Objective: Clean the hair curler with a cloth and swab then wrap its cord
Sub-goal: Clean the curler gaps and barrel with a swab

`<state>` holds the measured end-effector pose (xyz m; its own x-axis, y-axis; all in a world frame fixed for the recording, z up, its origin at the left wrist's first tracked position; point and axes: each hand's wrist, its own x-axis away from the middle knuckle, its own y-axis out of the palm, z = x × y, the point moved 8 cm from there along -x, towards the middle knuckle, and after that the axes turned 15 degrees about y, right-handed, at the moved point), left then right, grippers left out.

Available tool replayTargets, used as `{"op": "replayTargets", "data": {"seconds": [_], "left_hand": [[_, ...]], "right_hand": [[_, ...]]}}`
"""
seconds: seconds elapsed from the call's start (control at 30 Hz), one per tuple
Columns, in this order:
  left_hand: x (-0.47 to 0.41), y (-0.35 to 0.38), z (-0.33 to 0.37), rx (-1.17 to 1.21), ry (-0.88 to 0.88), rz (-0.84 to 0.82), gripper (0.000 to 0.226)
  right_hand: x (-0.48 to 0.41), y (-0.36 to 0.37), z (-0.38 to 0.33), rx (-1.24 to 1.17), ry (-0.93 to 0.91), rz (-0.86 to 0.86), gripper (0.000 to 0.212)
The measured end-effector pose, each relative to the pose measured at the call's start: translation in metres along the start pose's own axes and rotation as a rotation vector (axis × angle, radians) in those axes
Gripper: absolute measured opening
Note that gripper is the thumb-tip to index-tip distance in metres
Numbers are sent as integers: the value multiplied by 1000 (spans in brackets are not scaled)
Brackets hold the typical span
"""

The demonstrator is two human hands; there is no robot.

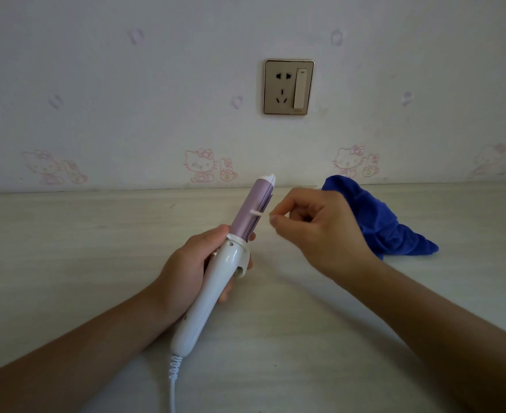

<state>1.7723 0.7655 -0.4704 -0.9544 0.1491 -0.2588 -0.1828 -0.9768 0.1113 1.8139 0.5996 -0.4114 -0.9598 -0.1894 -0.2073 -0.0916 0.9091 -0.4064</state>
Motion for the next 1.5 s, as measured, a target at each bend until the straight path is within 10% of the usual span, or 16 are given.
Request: {"op": "replayTargets", "data": {"seconds": [1.5], "left_hand": [[-2, -2, 9, -153, 51, -87, 40]], "right_hand": [[-15, -25, 4, -60, 32, 149, 19]]}}
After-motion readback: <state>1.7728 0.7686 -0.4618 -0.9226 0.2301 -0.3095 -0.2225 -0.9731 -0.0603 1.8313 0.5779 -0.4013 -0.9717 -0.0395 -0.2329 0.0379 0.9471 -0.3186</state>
